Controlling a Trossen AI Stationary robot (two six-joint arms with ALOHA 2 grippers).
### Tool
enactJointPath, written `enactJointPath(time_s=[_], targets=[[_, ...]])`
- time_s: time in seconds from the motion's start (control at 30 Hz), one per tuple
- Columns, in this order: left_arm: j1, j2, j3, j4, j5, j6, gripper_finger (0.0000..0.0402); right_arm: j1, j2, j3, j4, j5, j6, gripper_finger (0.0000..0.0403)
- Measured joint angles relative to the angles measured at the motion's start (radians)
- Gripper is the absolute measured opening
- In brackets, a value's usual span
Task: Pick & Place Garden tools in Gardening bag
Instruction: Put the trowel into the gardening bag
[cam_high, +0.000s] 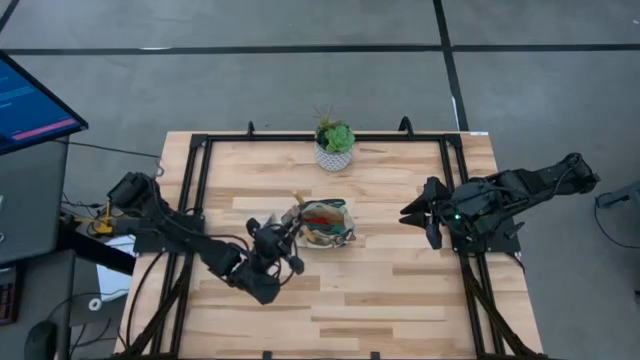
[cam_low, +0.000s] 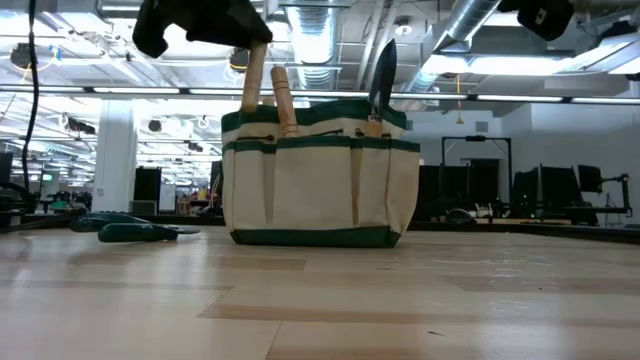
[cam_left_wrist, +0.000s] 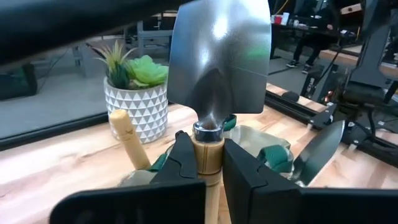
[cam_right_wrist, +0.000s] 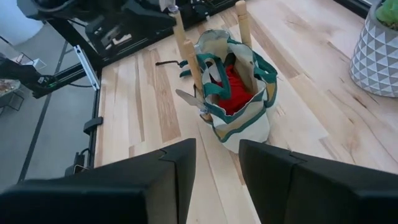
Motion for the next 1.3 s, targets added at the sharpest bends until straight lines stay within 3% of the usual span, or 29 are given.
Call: enactJointPath(time_s=[0.23,0.5,0.6,0.73,0.87,0.97,1.1,1.3], targets=[[-0.049,-0.168,-0.064,-0.002,-0.023,0.107,0.0004,0.000,0.000,0.000,-0.002,0.000,-0.002,0.0116],[-0.063,-0.370,-0.163,0.038,-0.046,0.108,0.0005,0.000,0.000,0.000,0.009,0.030,-0.055,0.0116],[-0.041,-0.404,-0.163,0.131,-0.028,0.230,0.0006,0.000,0.000,0.000,0.029,0.053,-0.078,0.0116],[0.008,-0.458,-0.163,0.207,0.092,0.470,0.0006,0.000,0.000,0.000,0.038,0.071,-0.080,0.0116],[0.025,-0.544,-0.185,0.202,0.070,0.619,0.0006,0.001,0.000,0.000,0.038,0.071,-0.055,0.0116],[0.020,-0.655,-0.289,0.198,0.068,0.614,0.0006,0.001,0.000,0.000,0.038,0.071,-0.022,0.0116],[0.014,-0.821,-0.490,0.224,0.100,0.496,0.0006,0.000,0.000,0.000,0.038,0.071,0.005,0.0116],[0.057,-0.873,-0.726,0.508,0.214,0.480,0.0006,-0.002,0.000,0.000,0.057,0.117,0.008,0.0116]])
